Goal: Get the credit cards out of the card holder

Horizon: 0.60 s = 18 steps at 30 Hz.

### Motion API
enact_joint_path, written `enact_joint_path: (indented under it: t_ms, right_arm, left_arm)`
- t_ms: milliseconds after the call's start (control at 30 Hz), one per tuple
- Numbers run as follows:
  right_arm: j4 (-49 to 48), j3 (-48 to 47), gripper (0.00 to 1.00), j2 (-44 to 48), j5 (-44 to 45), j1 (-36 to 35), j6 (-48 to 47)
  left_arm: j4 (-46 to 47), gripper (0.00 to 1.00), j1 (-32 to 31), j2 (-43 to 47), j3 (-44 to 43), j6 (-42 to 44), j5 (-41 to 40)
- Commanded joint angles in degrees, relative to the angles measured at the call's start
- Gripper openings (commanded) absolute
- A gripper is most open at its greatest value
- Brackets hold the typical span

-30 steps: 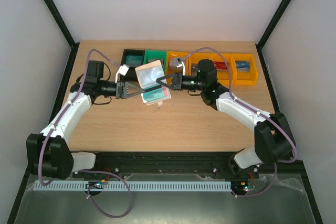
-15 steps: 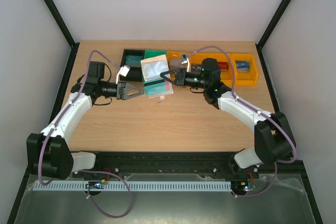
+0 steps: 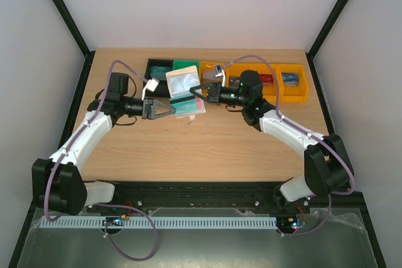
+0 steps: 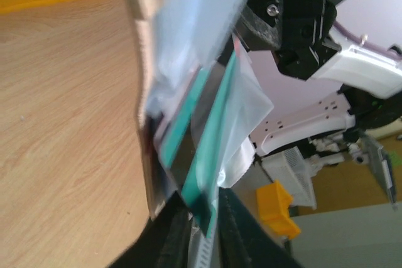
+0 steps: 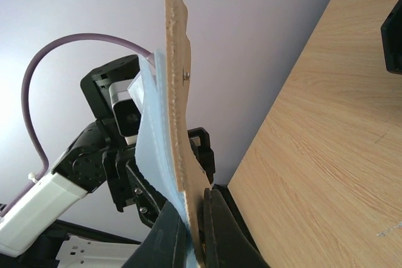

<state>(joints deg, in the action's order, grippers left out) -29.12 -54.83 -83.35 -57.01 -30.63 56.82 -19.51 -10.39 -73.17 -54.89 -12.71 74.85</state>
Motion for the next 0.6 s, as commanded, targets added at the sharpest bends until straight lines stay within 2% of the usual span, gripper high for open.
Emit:
enact_joint_path:
  t_ms: [0, 67, 267, 567]
  right_arm:
    - [-3.4, -0.8, 0.02, -0.2, -0.3, -0.5, 0.1]
    - [-3.0, -0.9, 0.02, -0.2, -0.3, -0.5, -0.2]
    - [2.9, -2.2, 0.02, 0.8, 0.0, 0.8, -4.6]
    - [6.0, -1.6, 0.02, 3.1, -0.2, 3.7, -6.3]
  left_arm:
    - [1.2, 0.09, -0.2, -0.3, 0.1, -0.2, 0.8]
    - [0.4, 0.03, -0.1, -0.2, 0.0, 0.6, 1.0]
    - [-1.0, 0.02, 1.1, 0.3, 0.8, 2.0, 0.9]
    - [-2.0, 0.02, 2.1, 0.8, 1.4, 3.7, 0.8]
